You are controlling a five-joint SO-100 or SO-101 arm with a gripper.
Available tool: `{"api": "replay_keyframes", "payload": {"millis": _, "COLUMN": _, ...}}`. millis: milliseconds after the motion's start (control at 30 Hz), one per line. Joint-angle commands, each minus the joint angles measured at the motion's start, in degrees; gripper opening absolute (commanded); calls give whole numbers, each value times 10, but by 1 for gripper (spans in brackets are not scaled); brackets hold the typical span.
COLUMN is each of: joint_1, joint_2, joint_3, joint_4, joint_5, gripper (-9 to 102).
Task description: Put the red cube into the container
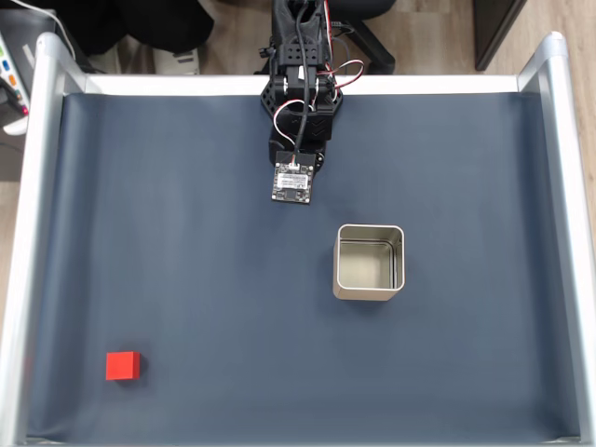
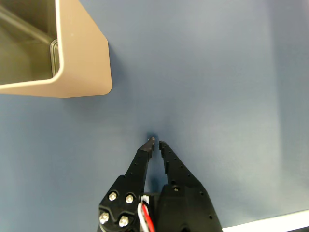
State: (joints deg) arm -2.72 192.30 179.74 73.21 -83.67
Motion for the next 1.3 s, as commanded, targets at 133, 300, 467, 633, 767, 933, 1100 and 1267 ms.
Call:
{"api": "replay_keyframes", "payload": {"millis": 133, "joint_1": 6, "joint_2": -1, "joint_3": -4, "joint_4": 5, "joint_5": -6, "gripper": 1}}
{"api": "replay_keyframes", "payload": {"millis": 300, "joint_1": 6, "joint_2": -1, "joint_3": -4, "joint_4": 5, "joint_5": -6, "gripper": 1}}
{"api": "replay_keyframes", "payload": {"millis": 467, "joint_1": 6, "joint_2": -1, "joint_3": -4, "joint_4": 5, "joint_5": -6, "gripper": 1}}
{"api": "replay_keyframes", "payload": {"millis": 633, "joint_1": 6, "joint_2": -1, "joint_3": -4, "joint_4": 5, "joint_5": -6, "gripper": 1}}
{"api": "replay_keyframes", "payload": {"millis": 767, "joint_1": 6, "joint_2": -1, "joint_3": -4, "joint_4": 5, "joint_5": -6, "gripper": 1}}
{"api": "replay_keyframes", "payload": {"millis": 933, "joint_1": 6, "joint_2": -1, "joint_3": -4, "joint_4": 5, "joint_5": -6, "gripper": 1}}
{"api": "replay_keyframes", "payload": {"millis": 1100, "joint_1": 2, "joint_2": -1, "joint_3": -4, "joint_4": 6, "joint_5": -7, "gripper": 1}}
{"api": "replay_keyframes", "payload": {"millis": 1267, "joint_1": -22, "joint_2": -1, "joint_3": -4, "joint_4": 6, "joint_5": -4, "gripper": 0}}
